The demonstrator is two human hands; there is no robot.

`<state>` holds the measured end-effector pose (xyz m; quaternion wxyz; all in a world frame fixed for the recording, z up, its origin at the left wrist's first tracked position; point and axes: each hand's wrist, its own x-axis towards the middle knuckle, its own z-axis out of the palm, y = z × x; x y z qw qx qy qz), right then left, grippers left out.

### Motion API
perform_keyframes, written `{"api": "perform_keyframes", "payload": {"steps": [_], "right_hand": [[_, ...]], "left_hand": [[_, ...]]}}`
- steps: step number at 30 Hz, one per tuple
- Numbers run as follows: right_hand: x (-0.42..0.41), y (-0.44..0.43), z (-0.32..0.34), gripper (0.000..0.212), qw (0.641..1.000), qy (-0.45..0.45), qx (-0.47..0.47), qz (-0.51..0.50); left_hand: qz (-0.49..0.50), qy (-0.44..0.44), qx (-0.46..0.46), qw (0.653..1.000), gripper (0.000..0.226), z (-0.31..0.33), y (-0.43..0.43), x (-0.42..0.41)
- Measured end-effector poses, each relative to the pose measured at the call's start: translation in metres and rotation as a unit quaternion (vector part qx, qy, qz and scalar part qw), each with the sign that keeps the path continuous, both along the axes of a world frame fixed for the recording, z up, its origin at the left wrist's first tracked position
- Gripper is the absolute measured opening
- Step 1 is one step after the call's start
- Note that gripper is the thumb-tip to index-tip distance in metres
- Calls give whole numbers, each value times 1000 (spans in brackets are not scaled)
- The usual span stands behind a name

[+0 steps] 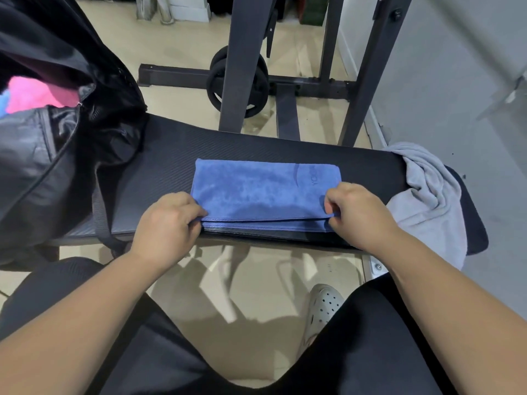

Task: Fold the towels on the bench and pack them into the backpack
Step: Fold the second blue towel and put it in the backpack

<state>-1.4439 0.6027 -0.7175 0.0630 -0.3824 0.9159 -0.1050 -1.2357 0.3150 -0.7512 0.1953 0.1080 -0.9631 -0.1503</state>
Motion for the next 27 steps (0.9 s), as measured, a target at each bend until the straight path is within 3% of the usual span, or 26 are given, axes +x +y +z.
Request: {"api": "perform_keyframes", "payload": {"steps": [5, 11, 15, 18, 22, 27], "right_hand": [[4, 3, -4, 19, 999, -17, 49, 9], [5, -3, 1, 13, 992, -58, 113, 11], [5, -33, 7, 35, 1000, 7, 20, 8], [6, -81, 2, 55, 997, 40, -57, 28], [7, -117, -29, 75, 994, -9, 101, -30], [6, -96, -57, 95, 987, 25, 92, -128]], "left_hand": [[17, -8, -13, 1000, 17, -3, -5, -2], [14, -105, -28, 994, 26, 5, -1, -4], [41, -89, -41, 994, 41, 21, 12, -26], [63, -165, -46, 983, 57, 23, 27, -60], [75, -291, -19, 954, 82, -2, 22, -87], [50, -296, -13, 954, 96, -9, -3, -87]]}}
